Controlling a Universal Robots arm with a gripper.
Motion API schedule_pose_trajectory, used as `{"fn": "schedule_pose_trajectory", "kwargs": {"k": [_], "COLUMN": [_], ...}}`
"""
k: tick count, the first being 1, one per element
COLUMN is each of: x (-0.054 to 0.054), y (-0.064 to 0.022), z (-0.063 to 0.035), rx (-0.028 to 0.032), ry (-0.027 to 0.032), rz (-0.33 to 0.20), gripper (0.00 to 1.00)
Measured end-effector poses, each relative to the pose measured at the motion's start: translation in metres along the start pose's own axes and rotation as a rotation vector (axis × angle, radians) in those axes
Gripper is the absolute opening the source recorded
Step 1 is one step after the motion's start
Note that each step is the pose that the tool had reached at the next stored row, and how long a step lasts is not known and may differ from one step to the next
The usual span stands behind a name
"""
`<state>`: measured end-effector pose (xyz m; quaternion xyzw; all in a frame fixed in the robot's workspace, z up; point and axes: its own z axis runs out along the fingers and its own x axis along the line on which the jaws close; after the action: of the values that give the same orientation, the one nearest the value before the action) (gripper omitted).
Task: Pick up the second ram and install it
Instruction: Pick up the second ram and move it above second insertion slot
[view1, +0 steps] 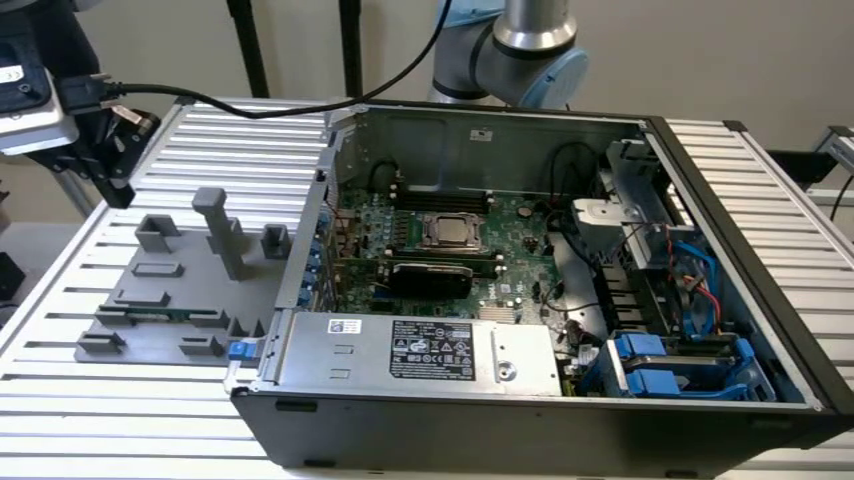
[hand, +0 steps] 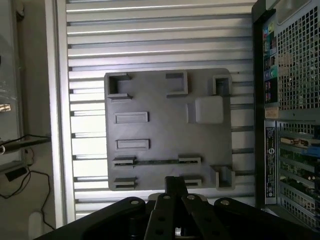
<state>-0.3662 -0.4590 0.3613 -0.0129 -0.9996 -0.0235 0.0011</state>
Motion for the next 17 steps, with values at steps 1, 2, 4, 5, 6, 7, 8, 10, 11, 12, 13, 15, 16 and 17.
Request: {"fn": "schedule_pose_trajectory", "kwargs": {"k": [1, 2, 4, 5, 6, 7, 8, 10, 11, 12, 13, 15, 16, 17], "x": [0.0000, 0.0000, 0.0000, 0.0000, 0.0000, -0.0001, -0.0001, 0.0000, -0.0001, 0.0000, 0.0000, 0.0000, 0.0000, -0.0001], "y": [0.0000, 0.0000, 0.0000, -0.0001, -0.0001, -0.0001, -0.0001, -0.0002, -0.0002, -0.0002, -0.0002, -0.0003, -0.0003, -0.0003], "z": [0.0001, 0.0003, 0.0006, 0.0009, 0.0012, 0.0016, 0.0019, 0.0026, 0.0030, 0.0035, 0.0040, 0.0049, 0.0053, 0.0059], "rx": [0.0001, 0.0001, 0.0003, 0.0004, 0.0004, 0.0004, 0.0005, 0.0006, 0.0006, 0.0006, 0.0008, 0.0008, 0.0009, 0.0009], "ry": [0.0008, 0.0017, 0.0035, 0.0043, 0.0051, 0.0061, 0.0068, 0.0086, 0.0095, 0.0103, 0.0112, 0.0129, 0.0138, 0.0145], "rz": [-0.018, -0.037, -0.072, -0.090, -0.108, -0.127, -0.145, -0.182, -0.200, -0.218, -0.236, -0.272, -0.290, -0.308], "gripper": [0.11, 0.11, 0.11, 0.11, 0.11, 0.11, 0.11, 0.11, 0.11, 0.11, 0.11, 0.11, 0.11, 0.11]}}
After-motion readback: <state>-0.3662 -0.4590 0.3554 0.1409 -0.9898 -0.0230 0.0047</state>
